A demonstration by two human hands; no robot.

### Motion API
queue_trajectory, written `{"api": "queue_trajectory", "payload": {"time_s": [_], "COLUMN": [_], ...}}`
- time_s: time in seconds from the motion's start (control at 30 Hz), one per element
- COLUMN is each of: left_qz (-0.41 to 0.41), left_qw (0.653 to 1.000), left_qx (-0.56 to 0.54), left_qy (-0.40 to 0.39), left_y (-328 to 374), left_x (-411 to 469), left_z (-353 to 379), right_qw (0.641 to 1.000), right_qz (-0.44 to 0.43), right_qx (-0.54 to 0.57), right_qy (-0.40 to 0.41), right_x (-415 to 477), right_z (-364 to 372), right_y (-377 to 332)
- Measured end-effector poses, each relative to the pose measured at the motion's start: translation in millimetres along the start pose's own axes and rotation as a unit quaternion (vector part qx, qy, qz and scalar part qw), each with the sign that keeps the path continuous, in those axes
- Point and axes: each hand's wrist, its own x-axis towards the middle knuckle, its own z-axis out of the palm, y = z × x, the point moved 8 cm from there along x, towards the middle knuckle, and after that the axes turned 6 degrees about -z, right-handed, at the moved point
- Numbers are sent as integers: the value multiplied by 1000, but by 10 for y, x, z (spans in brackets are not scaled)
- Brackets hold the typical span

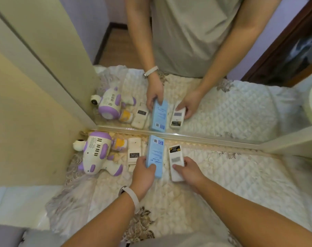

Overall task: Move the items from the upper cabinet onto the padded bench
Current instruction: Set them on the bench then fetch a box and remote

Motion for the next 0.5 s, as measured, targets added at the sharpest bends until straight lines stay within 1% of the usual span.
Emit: {"api": "queue_trajectory", "payload": {"time_s": [0.13,0.27,0.37,0.5], "left_qz": [15,34,49,79], "left_qw": [997,992,987,973], "left_qx": [76,121,148,205], "left_qy": [-10,16,35,65], "left_y": [62,138,171,222], "left_x": [-13,-73,-117,-306], "left_z": [64,24,-4,-68], "right_qw": [1000,999,994,977], "right_qz": [-12,-17,-49,-98], "right_qx": [-9,-30,-97,-189], "right_qy": [13,1,-4,-14], "right_x": [118,148,140,38], "right_z": [47,65,31,-55], "right_y": [53,32,-30,-110]}}
